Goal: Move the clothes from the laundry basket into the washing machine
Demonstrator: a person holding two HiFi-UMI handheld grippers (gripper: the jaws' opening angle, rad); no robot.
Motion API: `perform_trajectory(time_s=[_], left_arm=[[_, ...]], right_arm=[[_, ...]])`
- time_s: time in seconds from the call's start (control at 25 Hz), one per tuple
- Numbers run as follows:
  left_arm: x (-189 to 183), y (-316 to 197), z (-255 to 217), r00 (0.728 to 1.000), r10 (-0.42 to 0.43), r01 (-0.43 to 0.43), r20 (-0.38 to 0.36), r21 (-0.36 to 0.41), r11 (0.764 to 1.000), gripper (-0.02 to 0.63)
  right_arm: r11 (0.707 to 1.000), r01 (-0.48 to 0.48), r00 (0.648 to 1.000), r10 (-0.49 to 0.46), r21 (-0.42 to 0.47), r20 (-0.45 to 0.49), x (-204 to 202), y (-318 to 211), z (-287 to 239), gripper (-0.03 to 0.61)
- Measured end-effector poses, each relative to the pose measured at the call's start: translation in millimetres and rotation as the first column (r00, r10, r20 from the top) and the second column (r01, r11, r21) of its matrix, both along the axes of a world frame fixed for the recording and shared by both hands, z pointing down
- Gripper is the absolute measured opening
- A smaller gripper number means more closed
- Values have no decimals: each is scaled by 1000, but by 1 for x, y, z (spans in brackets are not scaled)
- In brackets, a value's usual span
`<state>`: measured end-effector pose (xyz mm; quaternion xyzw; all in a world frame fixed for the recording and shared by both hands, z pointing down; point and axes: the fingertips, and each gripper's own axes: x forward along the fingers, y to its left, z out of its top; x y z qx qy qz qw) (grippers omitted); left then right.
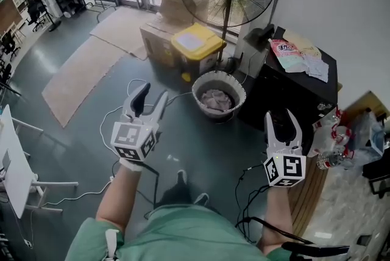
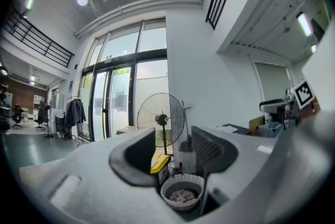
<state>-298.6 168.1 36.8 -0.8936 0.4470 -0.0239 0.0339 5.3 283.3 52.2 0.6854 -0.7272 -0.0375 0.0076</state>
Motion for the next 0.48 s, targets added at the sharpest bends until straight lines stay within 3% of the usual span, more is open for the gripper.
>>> perform_trajectory(time_s=[0.24,0.48], left_arm=[[9,-39,7,1000,0,0,-5,-4,1000,216],[25,-108,22,999,28,-29,-31,-32,999,216]], right_arm=[[1000,6,1000,-6,-17,-10,6,-33,6,189],[997,-6,999,2,-71,-53,14,-92,19,189]])
